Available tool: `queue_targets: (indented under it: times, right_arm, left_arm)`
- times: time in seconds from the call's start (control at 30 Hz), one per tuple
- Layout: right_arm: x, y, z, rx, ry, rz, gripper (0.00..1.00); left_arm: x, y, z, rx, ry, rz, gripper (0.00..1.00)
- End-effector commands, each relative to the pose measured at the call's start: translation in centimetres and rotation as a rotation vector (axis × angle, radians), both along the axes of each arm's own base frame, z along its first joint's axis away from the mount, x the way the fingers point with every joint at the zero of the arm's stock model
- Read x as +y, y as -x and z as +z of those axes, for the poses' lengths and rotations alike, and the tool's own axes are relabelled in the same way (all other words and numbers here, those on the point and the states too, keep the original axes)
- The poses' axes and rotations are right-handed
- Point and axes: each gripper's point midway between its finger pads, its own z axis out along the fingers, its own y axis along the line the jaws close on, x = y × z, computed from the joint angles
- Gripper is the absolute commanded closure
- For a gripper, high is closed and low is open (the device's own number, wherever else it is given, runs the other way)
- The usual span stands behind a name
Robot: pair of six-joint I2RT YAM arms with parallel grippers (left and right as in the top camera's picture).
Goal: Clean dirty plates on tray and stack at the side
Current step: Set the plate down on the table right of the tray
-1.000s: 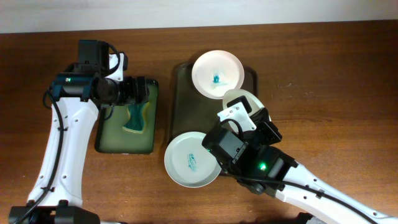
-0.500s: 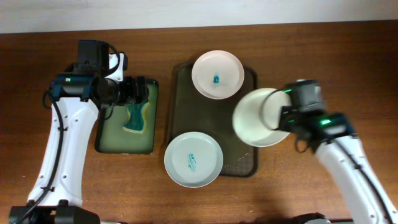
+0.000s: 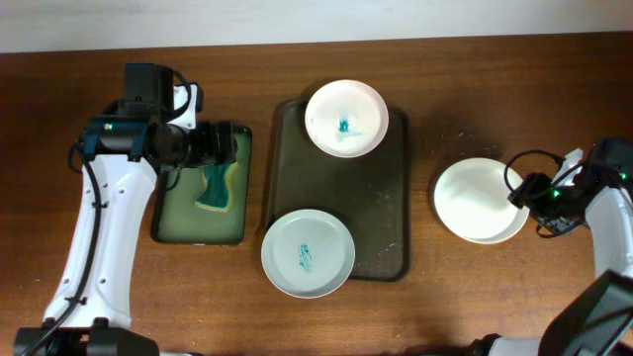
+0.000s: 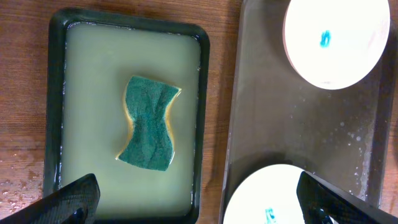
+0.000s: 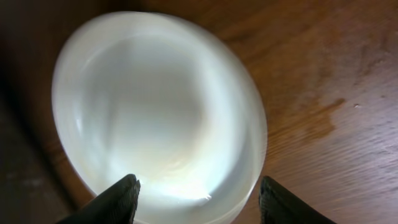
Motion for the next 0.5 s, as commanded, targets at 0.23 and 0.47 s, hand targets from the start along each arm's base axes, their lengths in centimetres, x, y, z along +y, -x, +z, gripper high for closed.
queue_targets:
  times: [0.23,0.47]
  right_arm:
    - [24.0,3.0,5.7,-0.121,-0.066,0.774,0.55]
    - [30.6,5.4,-4.4,0.169,-0.028,1.014,0.64]
  left_arm:
    - [-0.2,-0.1,0.2,-0.008,0.006,-0.019,0.0]
    - [-0.2,-0.1,0.2,-0.008,0.006,-0.019,0.01]
